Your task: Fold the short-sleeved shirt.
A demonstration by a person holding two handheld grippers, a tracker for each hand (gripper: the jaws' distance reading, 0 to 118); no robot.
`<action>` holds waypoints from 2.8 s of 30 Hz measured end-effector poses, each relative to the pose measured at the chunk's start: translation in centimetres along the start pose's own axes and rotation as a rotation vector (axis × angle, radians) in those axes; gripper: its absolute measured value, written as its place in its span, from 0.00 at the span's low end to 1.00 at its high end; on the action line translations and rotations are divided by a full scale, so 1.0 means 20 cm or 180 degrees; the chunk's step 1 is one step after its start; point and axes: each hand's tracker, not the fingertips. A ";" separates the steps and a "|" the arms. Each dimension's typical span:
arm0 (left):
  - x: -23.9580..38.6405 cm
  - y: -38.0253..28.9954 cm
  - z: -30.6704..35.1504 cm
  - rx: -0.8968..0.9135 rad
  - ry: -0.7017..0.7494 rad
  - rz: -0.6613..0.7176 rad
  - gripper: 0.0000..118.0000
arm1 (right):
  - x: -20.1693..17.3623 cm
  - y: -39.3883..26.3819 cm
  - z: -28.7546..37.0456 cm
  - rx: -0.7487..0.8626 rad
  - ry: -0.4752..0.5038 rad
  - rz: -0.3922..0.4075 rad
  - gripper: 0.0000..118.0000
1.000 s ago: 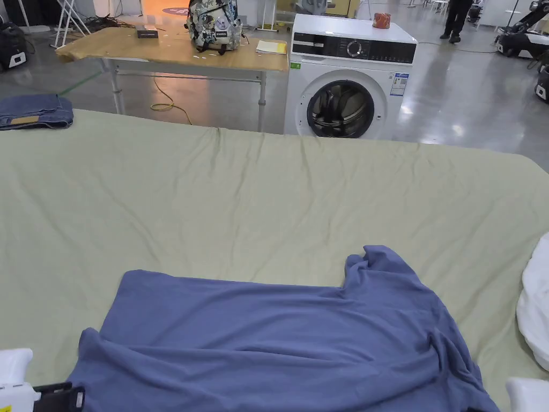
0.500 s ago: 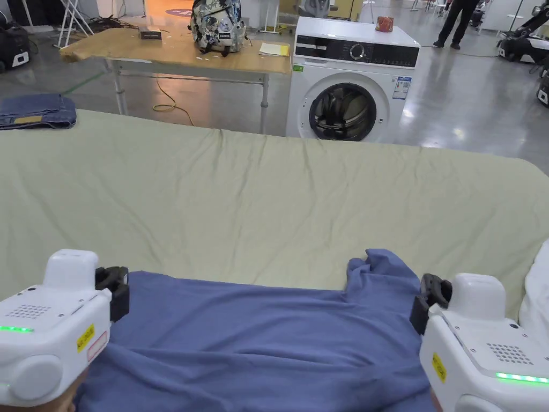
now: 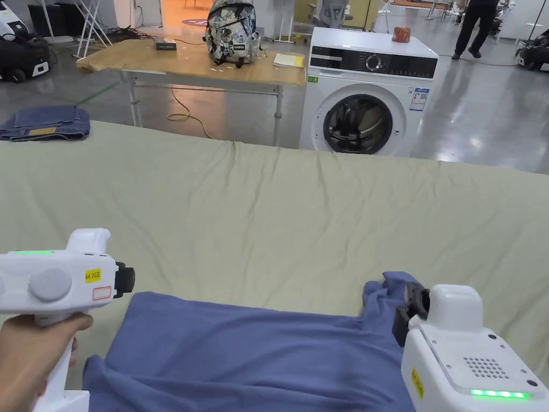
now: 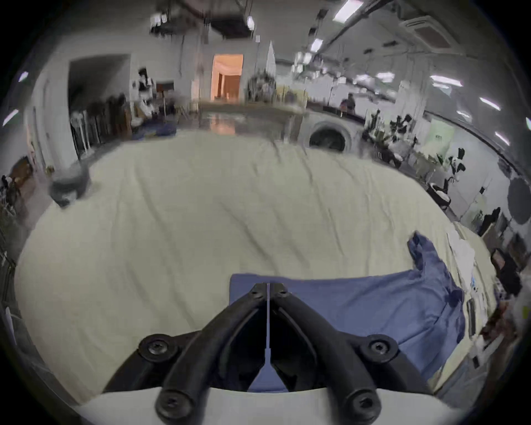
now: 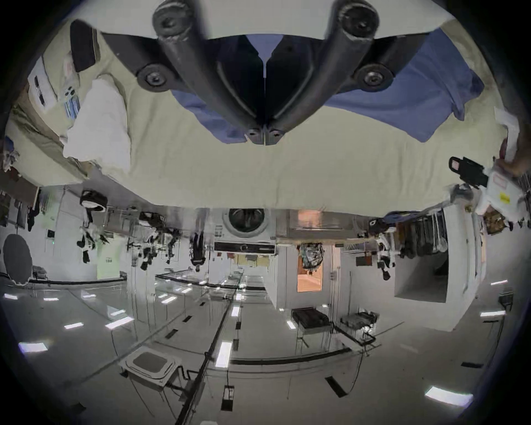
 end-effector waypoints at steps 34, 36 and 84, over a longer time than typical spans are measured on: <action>0.12 0.01 -0.16 0.0065 0.0145 -0.0387 0.00 | 0.51 0.01 -0.45 -0.0983 -0.0282 -0.0329 0.00; 0.12 -0.02 -0.10 0.0084 0.0134 -0.0380 0.00 | 0.57 0.05 -0.58 -0.1231 -0.0251 -0.0254 0.00; -0.04 -0.20 0.38 0.0379 -0.0146 -0.0229 0.00 | 0.71 0.23 0.01 -0.1665 -0.0012 0.0030 0.00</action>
